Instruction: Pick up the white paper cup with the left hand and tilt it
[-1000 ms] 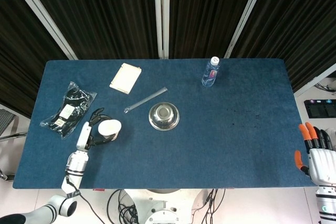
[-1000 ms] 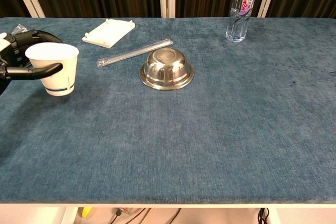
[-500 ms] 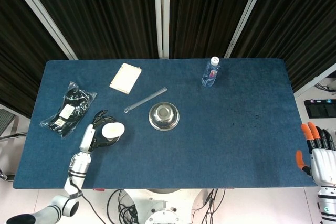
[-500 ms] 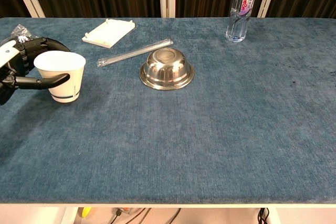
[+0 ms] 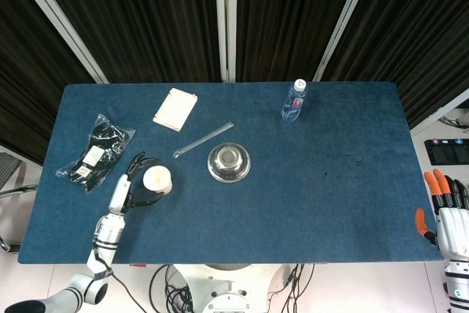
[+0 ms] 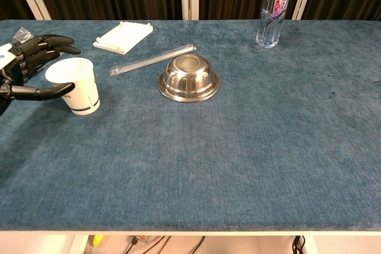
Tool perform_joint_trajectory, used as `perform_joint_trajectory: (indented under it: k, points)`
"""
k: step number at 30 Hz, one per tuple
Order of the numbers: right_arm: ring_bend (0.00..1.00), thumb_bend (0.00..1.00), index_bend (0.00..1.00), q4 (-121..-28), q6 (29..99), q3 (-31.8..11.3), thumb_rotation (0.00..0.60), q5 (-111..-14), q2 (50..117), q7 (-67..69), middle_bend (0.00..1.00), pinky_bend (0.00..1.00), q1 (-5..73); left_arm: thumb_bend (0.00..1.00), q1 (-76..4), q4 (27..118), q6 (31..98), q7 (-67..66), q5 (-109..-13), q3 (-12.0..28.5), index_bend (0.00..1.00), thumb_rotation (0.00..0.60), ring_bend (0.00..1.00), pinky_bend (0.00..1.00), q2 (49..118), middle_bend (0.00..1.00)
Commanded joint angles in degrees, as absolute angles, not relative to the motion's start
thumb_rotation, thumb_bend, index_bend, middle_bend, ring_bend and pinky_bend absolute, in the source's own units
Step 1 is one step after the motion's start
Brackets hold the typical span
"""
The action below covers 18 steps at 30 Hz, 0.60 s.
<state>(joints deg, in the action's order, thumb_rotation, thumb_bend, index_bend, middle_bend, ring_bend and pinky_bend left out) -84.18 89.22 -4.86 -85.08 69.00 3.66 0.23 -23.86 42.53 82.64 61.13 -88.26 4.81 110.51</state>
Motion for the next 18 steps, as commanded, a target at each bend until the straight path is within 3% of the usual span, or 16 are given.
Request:
perform_joint_trajectory:
  k: [1,6,9,13,18]
  points:
    - [0.0,0.48,0.0,-84.27,89.41,-4.9,0.6,-85.11,68.93,3.64,0.0,0.0,0.16,0.16,-23.71,44.86,84.18,60.42,-88.83,4.96,0.19,0.6,0.0,0.01,108.82,0.17]
    - [0.0,0.48,0.0,-84.55,90.55,-5.08,0.6,-85.07,68.36,3.26,0.0,0.0,-0.41,0.14,-22.85,55.39,87.78,52.22,-90.14,5.37,0.19,0.6,0.0,0.01,100.1,0.15]
    - [0.0,0.48,0.0,-84.73,91.02,-5.26,0.6,-84.5,68.04,2.52,0.0,0.0,-0.86,0.15,-21.29,72.43,86.13,37.95,-89.87,4.19,0.19,0.6,0.0,0.0,86.12,0.14]
    - [0.0,0.48,0.0,-84.67,90.43,-4.87,0.6,-83.98,67.86,2.06,0.0,0.0,-1.17,0.14,-17.66,88.02,87.2,21.3,-87.5,3.51,0.19,0.6,0.0,0.0,73.22,0.14]
    - [0.0,0.48,0.0,-85.36,90.41,-4.39,0.6,-83.75,67.45,0.14,0.0,0.0,-1.7,0.15,-12.75,93.28,87.49,0.77,-83.7,0.11,0.15,0.6,0.0,0.0,66.84,0.05]
